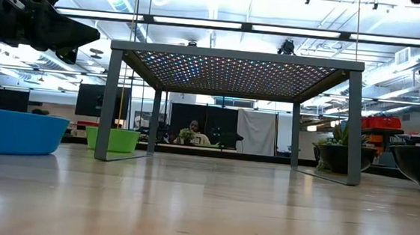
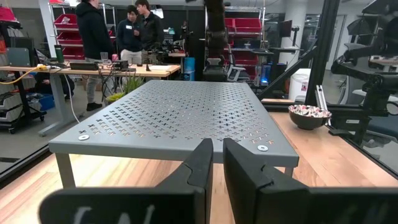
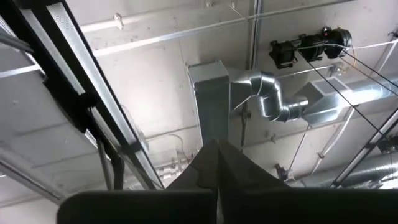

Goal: Pick & Place Mini bowls
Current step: Put the middle white patterned bowl on the shelf

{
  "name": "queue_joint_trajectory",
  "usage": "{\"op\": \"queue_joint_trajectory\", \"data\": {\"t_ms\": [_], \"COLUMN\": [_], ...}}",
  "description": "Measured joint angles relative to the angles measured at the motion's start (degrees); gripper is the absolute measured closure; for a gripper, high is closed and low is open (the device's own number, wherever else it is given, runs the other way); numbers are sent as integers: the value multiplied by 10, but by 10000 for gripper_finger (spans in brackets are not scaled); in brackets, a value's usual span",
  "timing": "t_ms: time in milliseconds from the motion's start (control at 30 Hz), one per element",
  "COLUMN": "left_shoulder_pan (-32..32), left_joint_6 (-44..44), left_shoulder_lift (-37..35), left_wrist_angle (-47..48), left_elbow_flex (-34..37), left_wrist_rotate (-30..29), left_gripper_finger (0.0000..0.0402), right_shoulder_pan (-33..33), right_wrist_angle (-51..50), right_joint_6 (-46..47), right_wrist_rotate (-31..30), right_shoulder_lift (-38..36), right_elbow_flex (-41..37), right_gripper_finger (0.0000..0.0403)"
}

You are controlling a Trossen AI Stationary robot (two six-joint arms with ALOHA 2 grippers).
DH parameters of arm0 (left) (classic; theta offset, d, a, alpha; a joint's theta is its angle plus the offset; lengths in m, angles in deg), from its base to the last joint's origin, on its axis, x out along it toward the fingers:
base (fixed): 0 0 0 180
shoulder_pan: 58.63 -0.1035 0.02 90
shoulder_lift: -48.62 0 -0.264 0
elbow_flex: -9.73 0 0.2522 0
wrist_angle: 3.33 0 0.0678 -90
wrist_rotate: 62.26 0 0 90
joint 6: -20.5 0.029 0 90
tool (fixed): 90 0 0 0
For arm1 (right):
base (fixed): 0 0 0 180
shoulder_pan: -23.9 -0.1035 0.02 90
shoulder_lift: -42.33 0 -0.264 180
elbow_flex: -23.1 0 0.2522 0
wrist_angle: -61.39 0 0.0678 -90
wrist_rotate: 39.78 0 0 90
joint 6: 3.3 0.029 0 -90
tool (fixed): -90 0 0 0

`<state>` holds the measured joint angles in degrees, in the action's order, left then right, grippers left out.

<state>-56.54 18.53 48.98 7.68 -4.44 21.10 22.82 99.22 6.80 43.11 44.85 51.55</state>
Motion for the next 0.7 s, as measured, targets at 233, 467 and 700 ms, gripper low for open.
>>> {"op": "queue_joint_trajectory", "data": {"t_ms": [233, 467, 700], "left_shoulder_pan": [0, 0, 0], "left_joint_6": [0, 0, 0], "left_shoulder_lift": [0, 0, 0], "left_wrist_angle": [0, 0, 0], "left_elbow_flex": [0, 0, 0], "left_wrist_rotate": [0, 0, 0], "left_gripper_finger": [358, 358, 358], "right_shoulder_pan": [0, 0, 0], "right_wrist_angle": [-176, -230, -316], "right_joint_6": [-15, -48, -50], "right_wrist_rotate": [0, 1, 6], "right_shoulder_lift": [14, 77, 153], "right_elbow_flex": [137, 240, 352], "right_gripper_finger": [403, 403, 403]}}
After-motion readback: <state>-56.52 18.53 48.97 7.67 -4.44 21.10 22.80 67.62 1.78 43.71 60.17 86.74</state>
